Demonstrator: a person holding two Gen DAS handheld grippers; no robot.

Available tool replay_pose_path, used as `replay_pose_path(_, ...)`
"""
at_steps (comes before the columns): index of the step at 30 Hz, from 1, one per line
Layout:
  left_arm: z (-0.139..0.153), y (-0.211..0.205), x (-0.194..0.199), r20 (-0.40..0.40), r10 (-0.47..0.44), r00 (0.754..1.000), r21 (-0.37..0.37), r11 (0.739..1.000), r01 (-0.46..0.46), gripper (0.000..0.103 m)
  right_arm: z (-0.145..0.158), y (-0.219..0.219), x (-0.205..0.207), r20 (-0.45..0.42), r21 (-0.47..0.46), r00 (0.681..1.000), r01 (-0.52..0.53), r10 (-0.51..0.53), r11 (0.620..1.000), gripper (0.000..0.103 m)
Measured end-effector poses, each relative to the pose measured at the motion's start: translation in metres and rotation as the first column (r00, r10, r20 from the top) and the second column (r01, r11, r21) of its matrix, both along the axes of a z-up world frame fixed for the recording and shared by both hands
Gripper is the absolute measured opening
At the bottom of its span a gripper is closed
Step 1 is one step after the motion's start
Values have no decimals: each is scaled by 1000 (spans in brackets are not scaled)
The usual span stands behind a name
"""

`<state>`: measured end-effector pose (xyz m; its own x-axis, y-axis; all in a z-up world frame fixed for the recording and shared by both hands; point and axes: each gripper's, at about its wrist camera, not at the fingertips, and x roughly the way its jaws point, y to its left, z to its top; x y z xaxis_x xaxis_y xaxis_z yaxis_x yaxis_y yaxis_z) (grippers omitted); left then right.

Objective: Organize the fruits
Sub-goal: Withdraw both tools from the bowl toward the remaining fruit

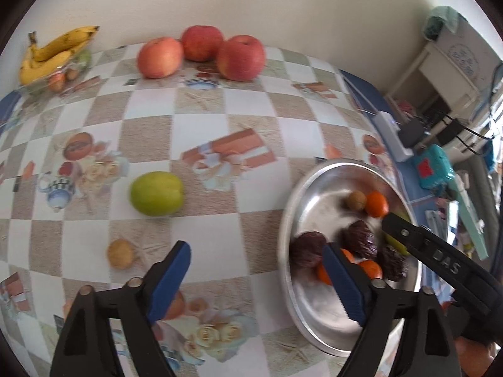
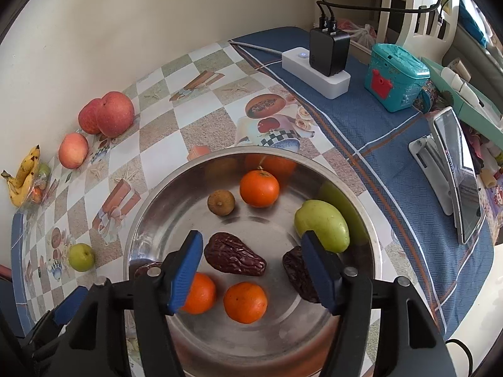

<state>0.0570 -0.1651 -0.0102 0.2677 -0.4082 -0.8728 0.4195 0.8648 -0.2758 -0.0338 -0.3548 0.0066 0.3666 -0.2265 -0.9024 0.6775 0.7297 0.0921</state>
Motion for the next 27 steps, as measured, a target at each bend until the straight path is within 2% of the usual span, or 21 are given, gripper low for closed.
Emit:
replay_pose_path(2,0,8,4,35,42,999,35,998,-43,103,-1,2,2,-6,-5,1000,-13,13,1000,71)
replay_pose_path(4,1,16,8,67,79,995,64,994,-84,103,-2,5,4,-11,-9,1000,-26,26,1000,79)
replay_pose_path(7,3,29,15,108,134,985,102,984,-145,103,-3,9,7,-12,-12,999,-46,46,999,81)
replay_pose_path(10,3,44,23,112,185,976,102,975,-197,103,-5,14,9,-18,-18,998,-58,58,998,89)
replay_pose_path(16,4,79,37,107,287,952,96,950,-297,103,-8,35,19,-42,-47,992,-121,119,992,91)
replay_pose_path(23,19,121,52,197,374,907,141,904,-403,103,0,80,34,-30,-115,969,-246,245,962,92)
replay_pose_path(27,24,141,58,213,395,893,147,891,-429,103,4,102,41,-5,-120,950,-309,311,943,92)
